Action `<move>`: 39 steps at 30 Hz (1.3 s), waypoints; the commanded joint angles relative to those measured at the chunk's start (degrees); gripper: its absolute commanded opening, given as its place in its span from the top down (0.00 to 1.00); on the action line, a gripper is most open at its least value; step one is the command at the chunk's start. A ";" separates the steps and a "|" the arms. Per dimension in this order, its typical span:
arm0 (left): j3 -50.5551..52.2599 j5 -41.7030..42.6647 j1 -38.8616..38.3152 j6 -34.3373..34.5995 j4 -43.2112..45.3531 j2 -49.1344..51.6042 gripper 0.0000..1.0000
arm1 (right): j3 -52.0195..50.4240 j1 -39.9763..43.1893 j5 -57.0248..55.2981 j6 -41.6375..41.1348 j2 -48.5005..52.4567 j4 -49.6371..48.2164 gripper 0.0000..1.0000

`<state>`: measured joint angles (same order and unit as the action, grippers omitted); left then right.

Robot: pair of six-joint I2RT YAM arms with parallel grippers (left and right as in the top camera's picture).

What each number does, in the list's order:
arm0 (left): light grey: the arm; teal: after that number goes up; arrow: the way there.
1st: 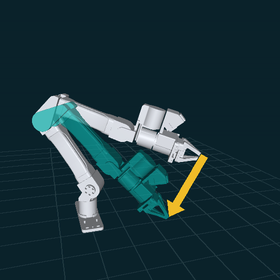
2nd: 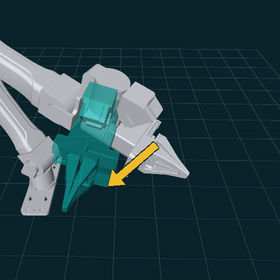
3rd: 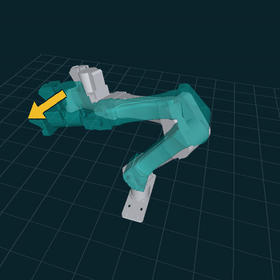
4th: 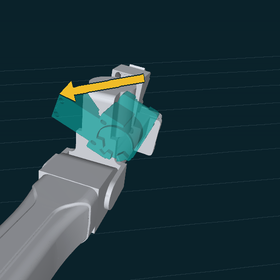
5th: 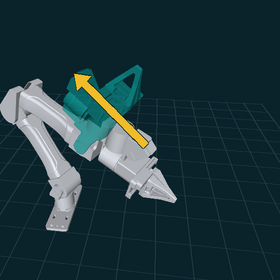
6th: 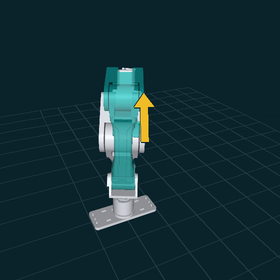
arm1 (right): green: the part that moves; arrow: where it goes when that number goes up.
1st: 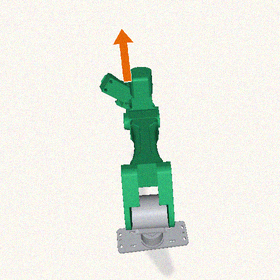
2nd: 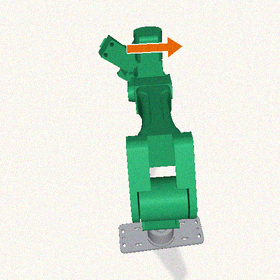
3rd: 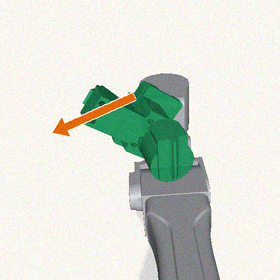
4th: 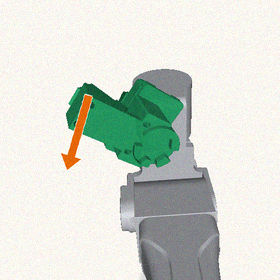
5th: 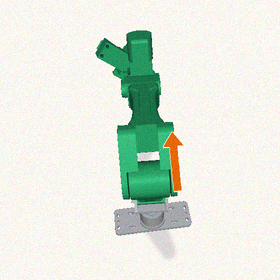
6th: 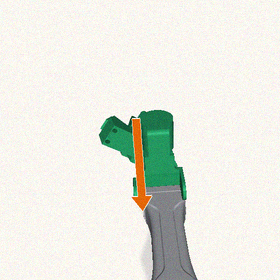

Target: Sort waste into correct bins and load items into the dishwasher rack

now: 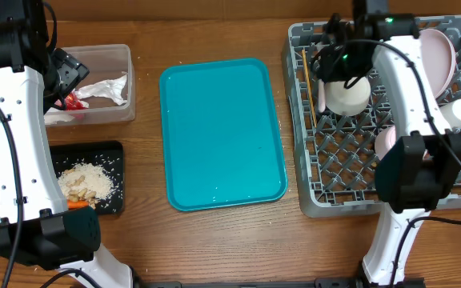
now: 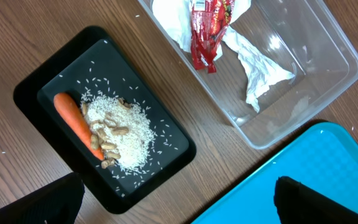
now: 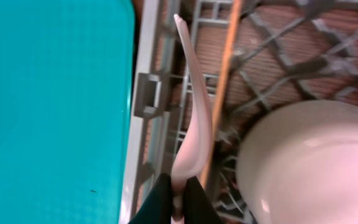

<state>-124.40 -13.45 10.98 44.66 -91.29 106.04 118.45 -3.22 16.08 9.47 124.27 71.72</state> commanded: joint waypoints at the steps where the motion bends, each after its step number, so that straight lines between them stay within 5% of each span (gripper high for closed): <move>1: -0.20 -0.17 0.24 0.37 0.04 0.37 0.00 | -2.03 -1.62 -0.02 1.05 0.17 -1.36 0.59; 3: -0.20 -0.17 0.24 0.37 0.04 0.37 0.00 | -2.16 -1.77 -0.13 0.85 0.17 -1.36 0.52; 9: -0.20 -0.17 0.24 0.37 0.02 0.37 0.00 | 0.11 -1.81 -0.96 -4.92 0.02 2.80 0.00; 19: -0.20 -0.17 0.24 0.37 0.04 0.37 0.00 | 4.52 -2.19 -1.05 -15.69 -15.02 15.10 0.00; 25: -0.20 -0.17 0.24 0.37 0.02 0.37 0.00 | 1.86 -3.61 -11.19 -18.18 -26.99 22.45 0.00; 39: -0.20 -0.17 0.24 0.37 0.04 0.37 0.00 | -56.52 -3.58 -13.44 -36.44 -70.99 0.76 0.00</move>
<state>-124.38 -13.43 10.98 44.66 -91.24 106.04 67.46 -6.74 3.42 -19.68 57.58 72.58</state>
